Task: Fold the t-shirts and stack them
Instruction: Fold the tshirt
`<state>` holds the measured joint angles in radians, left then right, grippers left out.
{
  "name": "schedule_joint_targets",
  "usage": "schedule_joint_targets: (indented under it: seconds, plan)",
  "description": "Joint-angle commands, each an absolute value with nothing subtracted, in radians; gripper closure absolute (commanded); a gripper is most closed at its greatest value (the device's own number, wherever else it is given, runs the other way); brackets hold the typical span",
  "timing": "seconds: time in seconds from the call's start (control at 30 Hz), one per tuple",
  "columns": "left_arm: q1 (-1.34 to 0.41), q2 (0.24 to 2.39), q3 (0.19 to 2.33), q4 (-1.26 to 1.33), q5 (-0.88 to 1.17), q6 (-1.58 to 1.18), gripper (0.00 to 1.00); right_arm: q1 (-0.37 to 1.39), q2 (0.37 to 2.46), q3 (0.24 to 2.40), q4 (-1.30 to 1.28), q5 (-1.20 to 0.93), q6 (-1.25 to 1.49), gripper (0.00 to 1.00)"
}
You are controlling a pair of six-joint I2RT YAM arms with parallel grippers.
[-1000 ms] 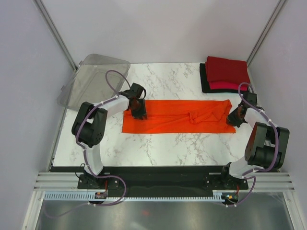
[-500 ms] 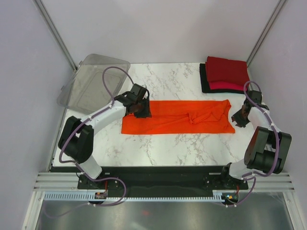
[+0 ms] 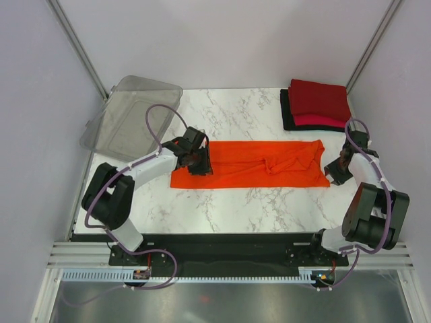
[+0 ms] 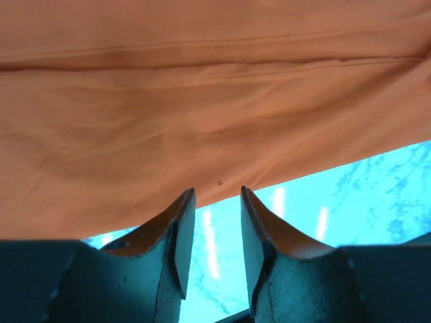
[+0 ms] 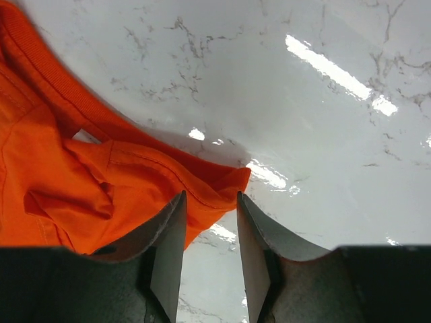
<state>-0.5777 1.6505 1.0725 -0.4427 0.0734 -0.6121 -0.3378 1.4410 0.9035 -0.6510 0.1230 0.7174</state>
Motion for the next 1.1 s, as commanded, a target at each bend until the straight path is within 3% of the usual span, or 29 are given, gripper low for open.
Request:
schedule_joint_targets:
  seconds: [0.0,0.37,0.47,0.6,0.7,1.07]
  plan:
    - [-0.568,1.681,1.137,-0.379,0.143,-0.663,0.59,-0.342,1.417,0.885,-0.652,0.161,0.771,0.56]
    - [-0.545,1.776,1.1,-0.4,0.051,-0.655,0.6,-0.342,1.485,0.793,-0.486,0.186,0.772,0.57]
    - [-0.517,1.807,1.092,-0.417,0.005,-0.644,0.6,-0.342,1.482,0.776,-0.46,0.225,0.756,0.66]
    - [-0.506,1.819,1.062,-0.439,-0.057,-0.649,0.6,-0.344,1.48,0.779,-0.457,0.29,0.707,0.9]
    - [-0.506,1.836,1.046,-0.44,-0.086,-0.652,0.6,-0.345,1.476,0.782,-0.459,0.333,0.671,1.0]
    - [-0.506,1.845,1.022,-0.462,-0.118,-0.653,0.6,-0.345,1.453,0.779,-0.425,0.388,0.603,0.98]
